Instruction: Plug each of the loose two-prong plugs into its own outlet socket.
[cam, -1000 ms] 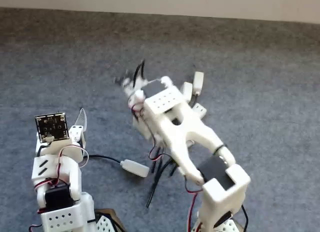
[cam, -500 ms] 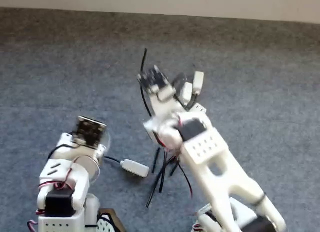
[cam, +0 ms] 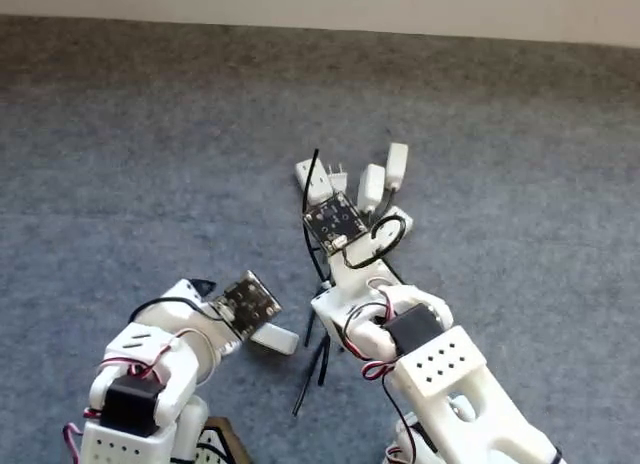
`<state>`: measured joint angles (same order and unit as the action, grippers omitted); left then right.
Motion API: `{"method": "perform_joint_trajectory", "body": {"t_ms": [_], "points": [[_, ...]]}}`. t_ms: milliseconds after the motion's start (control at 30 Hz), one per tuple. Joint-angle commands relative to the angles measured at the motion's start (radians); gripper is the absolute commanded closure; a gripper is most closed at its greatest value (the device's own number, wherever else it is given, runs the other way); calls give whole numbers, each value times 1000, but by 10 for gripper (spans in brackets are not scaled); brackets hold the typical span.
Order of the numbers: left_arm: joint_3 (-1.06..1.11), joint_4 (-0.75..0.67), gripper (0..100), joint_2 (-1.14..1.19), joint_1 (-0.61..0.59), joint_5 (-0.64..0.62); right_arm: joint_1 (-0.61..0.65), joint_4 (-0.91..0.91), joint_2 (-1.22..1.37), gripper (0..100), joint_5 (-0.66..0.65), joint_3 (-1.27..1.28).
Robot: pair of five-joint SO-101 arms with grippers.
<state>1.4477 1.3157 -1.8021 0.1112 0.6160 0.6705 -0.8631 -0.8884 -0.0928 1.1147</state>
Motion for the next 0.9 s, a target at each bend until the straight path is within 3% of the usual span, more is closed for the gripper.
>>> {"method": "perform_joint_trajectory", "body": {"t_ms": [0,100,267,400,500,667,867], "points": [[-58,-3,775,127,102,21,-10,19,-27,992,8,-1],[-183,8,775,337,102,20,-10,18,-27,992,8,4],[-550,153,777,797,102,23,-8,18,-27,992,9,5],[-731,172,777,978,105,29,-8,13,-27,992,9,7],[-723,77,776,1053,102,26,-8,18,-27,992,9,35],[-533,-172,776,1132,108,28,-4,18,-27,992,9,41],[-438,-241,778,1147,108,43,-4,18,-27,992,9,39]]}}
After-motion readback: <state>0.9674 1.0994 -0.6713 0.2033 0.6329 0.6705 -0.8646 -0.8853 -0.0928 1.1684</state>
